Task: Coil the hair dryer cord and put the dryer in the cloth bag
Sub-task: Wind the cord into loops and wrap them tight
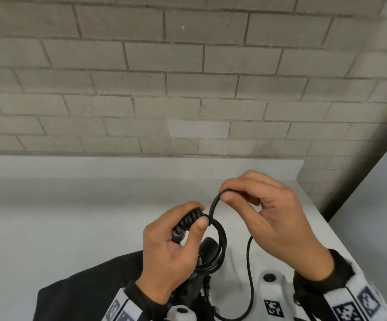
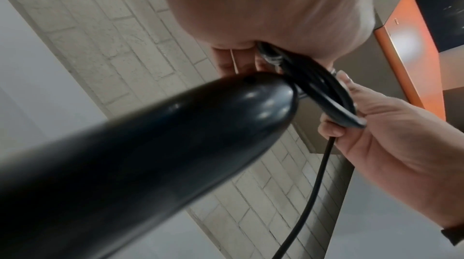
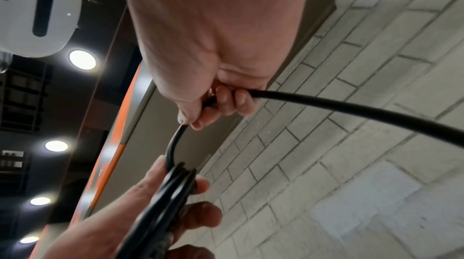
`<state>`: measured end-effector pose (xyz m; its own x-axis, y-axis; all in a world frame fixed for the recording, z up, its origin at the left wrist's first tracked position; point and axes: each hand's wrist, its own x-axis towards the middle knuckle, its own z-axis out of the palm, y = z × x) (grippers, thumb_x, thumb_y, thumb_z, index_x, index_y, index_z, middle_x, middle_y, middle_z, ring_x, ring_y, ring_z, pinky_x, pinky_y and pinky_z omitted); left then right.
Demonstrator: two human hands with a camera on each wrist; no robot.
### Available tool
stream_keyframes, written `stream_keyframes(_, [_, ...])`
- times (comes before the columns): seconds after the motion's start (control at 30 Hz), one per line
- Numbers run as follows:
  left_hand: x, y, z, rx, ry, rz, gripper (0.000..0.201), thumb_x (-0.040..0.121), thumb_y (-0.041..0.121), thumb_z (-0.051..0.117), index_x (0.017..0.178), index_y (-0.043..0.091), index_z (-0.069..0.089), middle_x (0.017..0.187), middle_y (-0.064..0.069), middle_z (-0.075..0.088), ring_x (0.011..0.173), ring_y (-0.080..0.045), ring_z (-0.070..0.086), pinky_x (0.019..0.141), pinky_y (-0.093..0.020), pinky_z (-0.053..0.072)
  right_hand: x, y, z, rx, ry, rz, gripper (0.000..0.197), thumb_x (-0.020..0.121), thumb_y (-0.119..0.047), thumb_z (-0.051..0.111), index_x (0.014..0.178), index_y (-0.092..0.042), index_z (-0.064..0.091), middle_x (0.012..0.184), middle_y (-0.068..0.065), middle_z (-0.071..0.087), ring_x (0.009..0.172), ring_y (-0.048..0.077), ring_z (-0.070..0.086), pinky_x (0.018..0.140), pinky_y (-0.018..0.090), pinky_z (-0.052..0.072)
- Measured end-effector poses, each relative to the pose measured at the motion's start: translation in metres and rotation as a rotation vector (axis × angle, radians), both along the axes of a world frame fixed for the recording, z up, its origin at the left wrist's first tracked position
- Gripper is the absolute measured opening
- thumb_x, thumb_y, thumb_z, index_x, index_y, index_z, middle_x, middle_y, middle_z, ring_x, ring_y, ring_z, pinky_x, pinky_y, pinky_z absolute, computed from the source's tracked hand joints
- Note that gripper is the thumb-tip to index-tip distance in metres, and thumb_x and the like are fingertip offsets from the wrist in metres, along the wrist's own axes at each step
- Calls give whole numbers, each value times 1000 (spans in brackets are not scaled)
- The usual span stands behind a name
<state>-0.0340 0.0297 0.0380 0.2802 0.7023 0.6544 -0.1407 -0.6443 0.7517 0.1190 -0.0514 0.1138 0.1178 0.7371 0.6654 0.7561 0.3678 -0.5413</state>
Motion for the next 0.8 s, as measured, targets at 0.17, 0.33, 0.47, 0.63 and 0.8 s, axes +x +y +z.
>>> stream_keyframes(0.17, [-7, 3, 6, 99, 20, -54, 33, 77, 46, 78, 94, 18, 71, 80, 8, 70, 66, -14, 69, 59, -31, 53, -9, 11, -1, -79, 191, 25, 13, 89, -26, 65, 85, -17, 73, 69, -7, 59, 59, 10, 46, 58, 16, 38])
stream_keyframes(0.33, [-6, 4, 3, 134, 19, 21, 20, 80, 32, 75, 87, 13, 72, 76, 13, 66, 67, -6, 63, 64, -13, 44, -16, 18, -23, -152, 577, -6, 14, 84, -30, 66, 88, -18, 73, 73, -3, 71, 66, 6, 62, 62, 16, 47])
stream_keyframes(0.47, [-4, 3, 2, 154, 13, 50, 26, 86, 38, 70, 86, 12, 72, 75, 11, 66, 66, -7, 62, 60, -19, 46, -28, 13, -42, -196, 758, -46, 9, 87, -26, 67, 87, -17, 69, 72, 2, 70, 66, 7, 63, 67, 23, 47])
stream_keyframes(0.63, [1, -1, 2, 227, 52, 84, 31, 92, 41, 60, 89, 13, 73, 73, 11, 66, 61, -6, 58, 52, -23, 45, -31, 10, -46, -183, 785, -50, 9, 88, -19, 67, 84, -13, 71, 74, 4, 72, 73, 16, 69, 76, 32, 55])
stream_keyframes(0.8, [1, -2, 4, 186, 59, 139, 37, 96, 44, 51, 92, 14, 71, 74, 15, 64, 62, -2, 57, 52, -19, 43, -37, 4, -51, -209, 711, -79, 17, 91, -34, 62, 87, -23, 73, 82, 7, 73, 77, 32, 67, 75, 47, 57])
